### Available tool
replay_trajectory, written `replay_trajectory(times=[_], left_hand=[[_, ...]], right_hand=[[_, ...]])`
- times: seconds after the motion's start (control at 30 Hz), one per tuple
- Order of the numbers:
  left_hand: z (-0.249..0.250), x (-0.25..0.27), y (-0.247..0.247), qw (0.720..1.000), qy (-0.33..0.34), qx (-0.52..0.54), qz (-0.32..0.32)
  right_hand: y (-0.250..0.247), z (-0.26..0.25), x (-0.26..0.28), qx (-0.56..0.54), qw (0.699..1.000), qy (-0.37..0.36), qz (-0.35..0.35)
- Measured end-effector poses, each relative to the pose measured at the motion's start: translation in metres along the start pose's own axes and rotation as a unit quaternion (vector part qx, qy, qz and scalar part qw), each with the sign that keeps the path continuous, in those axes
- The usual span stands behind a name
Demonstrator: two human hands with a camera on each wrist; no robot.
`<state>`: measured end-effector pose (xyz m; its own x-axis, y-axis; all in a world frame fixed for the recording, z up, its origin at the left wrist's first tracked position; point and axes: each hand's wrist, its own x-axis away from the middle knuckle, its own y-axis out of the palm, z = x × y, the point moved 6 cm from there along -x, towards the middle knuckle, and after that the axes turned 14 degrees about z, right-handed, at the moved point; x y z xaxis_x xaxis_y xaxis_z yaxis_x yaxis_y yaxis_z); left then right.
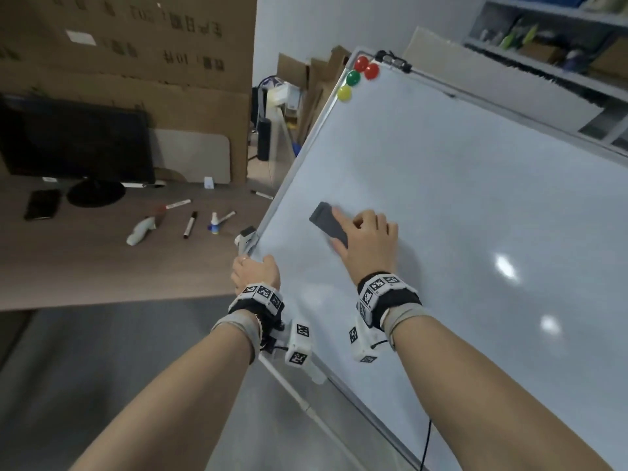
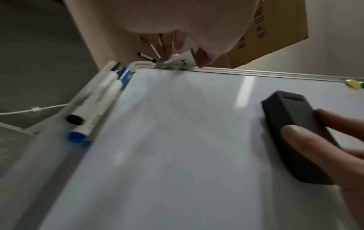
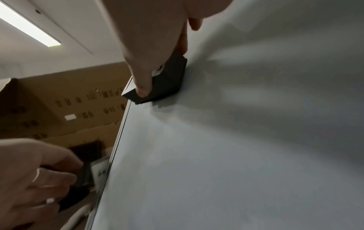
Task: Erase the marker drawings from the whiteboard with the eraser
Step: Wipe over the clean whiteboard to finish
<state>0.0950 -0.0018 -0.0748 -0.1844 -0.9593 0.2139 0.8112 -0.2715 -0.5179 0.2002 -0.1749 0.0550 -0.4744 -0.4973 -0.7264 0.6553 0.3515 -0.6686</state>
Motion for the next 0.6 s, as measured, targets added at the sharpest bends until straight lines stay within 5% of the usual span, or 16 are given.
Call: replay_trajectory(times=[0.13, 0.3, 0.47, 0.6], left_hand=[[0.037, -0.004, 0.014, 0.996, 0.063, 0.02, -0.064], [0.026, -0.013, 0.046, 0.987, 0.025, 0.072, -0.142], [-0.003, -0.033, 0.039, 0.989, -0.023, 0.119, -0.085], [-0.014, -0.036, 0.03, 0.993, -0.035, 0.106, -0.035]], right_hand=[[-0.023, 0.034, -0.05, 0.047, 0.995, 0.049, 0.068], [0.002, 0.005, -0.067, 0.022, 0.999, 0.025, 0.036], [0.046, -0.052, -0.023, -0.025, 0.994, -0.076, -0.072], [0.051, -0.047, 0.014, -0.043, 0.987, -0.114, -0.109]])
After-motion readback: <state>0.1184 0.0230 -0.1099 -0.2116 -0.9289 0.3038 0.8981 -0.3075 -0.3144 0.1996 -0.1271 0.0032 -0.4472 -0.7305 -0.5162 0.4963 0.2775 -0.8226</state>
